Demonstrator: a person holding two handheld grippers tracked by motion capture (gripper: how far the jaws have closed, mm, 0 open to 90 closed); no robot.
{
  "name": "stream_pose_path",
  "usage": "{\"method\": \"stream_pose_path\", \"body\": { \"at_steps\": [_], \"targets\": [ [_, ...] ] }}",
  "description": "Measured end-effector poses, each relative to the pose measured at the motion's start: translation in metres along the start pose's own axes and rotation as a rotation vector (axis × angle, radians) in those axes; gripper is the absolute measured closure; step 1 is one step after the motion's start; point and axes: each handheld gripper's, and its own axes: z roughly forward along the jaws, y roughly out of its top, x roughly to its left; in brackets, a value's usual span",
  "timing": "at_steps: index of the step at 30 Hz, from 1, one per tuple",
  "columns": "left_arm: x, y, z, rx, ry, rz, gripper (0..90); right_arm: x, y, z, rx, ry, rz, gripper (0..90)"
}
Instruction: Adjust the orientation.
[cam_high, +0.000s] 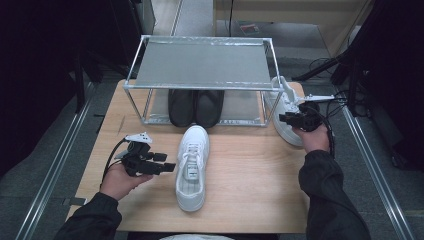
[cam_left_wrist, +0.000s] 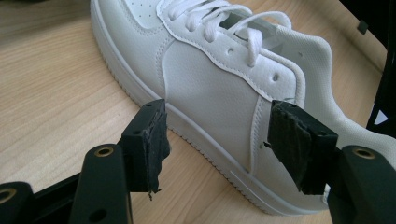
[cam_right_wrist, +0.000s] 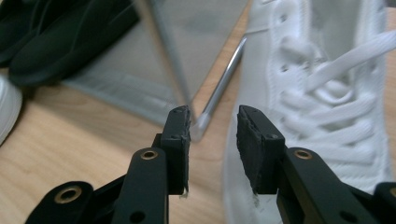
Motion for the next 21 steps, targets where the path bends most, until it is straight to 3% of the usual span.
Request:
{"method": "stream_pose_path", "body": {
  "at_steps": [4,13,19,21],
  "targets": [
    [0.000,-0.004,-0.001,0.000,0.004,-0.008,38.0,-0.011,0.015,0.006,0.013,-0.040,0.000,66.9],
    [-0.002,-0.007,-0.005,-0.004,0.008,-0.010,38.0,-0.029,0.044,0.014,-0.006,-0.085,0.060,67.7],
    [-0.005,-0.007,-0.005,-0.006,0.005,-0.003,38.1,-0.037,0.053,0.026,-0.004,-0.112,0.063,66.6],
    [-0.005,-0.007,-0.005,-0.006,0.003,-0.001,38.3,-0.041,0.054,0.031,-0.009,-0.099,0.094,66.1]
  ]
}}
